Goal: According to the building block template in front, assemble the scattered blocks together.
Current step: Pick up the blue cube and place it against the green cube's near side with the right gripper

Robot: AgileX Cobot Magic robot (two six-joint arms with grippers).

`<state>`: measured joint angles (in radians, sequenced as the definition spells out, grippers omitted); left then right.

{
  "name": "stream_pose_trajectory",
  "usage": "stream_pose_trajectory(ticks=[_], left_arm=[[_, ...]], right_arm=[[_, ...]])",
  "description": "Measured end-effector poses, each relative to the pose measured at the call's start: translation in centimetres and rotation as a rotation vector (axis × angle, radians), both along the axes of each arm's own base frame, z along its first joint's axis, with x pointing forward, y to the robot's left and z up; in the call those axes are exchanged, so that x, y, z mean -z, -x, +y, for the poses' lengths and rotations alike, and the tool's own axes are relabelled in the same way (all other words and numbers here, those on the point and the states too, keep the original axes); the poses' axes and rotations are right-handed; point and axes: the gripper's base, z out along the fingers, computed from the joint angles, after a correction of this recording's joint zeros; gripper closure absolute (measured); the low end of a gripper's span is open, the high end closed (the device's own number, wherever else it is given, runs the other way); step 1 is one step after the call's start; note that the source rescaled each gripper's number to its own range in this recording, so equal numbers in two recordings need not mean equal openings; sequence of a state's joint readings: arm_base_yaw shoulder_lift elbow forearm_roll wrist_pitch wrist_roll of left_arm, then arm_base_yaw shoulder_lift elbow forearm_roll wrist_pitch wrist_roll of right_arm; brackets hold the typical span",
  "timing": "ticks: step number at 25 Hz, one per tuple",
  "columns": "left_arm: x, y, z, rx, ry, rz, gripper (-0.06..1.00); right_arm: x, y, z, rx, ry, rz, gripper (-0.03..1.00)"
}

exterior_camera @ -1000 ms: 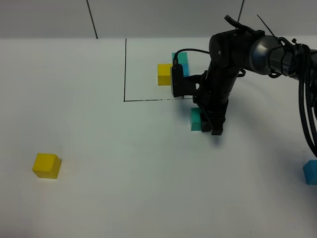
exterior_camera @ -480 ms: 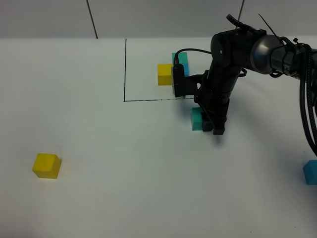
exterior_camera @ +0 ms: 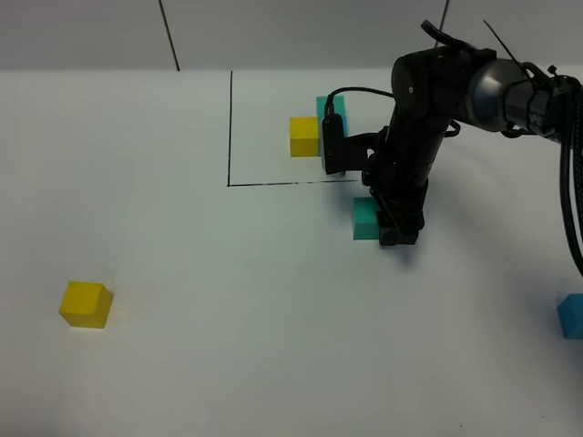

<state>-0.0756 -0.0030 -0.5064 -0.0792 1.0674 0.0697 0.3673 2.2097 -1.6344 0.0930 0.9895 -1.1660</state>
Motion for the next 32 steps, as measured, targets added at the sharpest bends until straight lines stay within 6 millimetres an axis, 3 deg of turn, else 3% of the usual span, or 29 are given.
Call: stream_pose_trajectory(ticks=[4, 6, 8, 14, 20, 24, 32], left_arm=[[0.0, 0.0, 0.0, 0.0, 0.0, 0.0, 0.55], [0.0, 0.0, 0.0, 0.0, 0.0, 0.0, 0.55], [0.0, 0.0, 0.0, 0.0, 0.0, 0.0, 0.55], [0.0, 0.0, 0.0, 0.0, 0.0, 0.0, 0.55], [0.0, 0.0, 0.0, 0.0, 0.0, 0.0, 0.55], [0.0, 0.0, 0.0, 0.0, 0.0, 0.0, 0.55], [0.0, 0.0, 0.0, 0.0, 0.0, 0.0, 0.55]], right_arm=[[-3.9, 0.2, -0.9, 0.184, -0.024, -0.051, 0.21], [-5.6, 0.6, -2.5, 0.369, -0.028, -0.036, 0.05], [-6.3, 1.4, -4.9, 0.566, -0.017, -0.006, -0.01], [-6.0, 7.6, -14.0, 1.09, -0.032, 0.008, -0.03], [-6.4, 15.0, -19.5, 1.416, -0.107, -0.071, -0.03], [-5.3, 17.7, -20.8, 1.524, -0.134, -0.06, -0.03], [-1.9, 20.2, -20.3, 1.577, -0.152, -0.034, -0.03]])
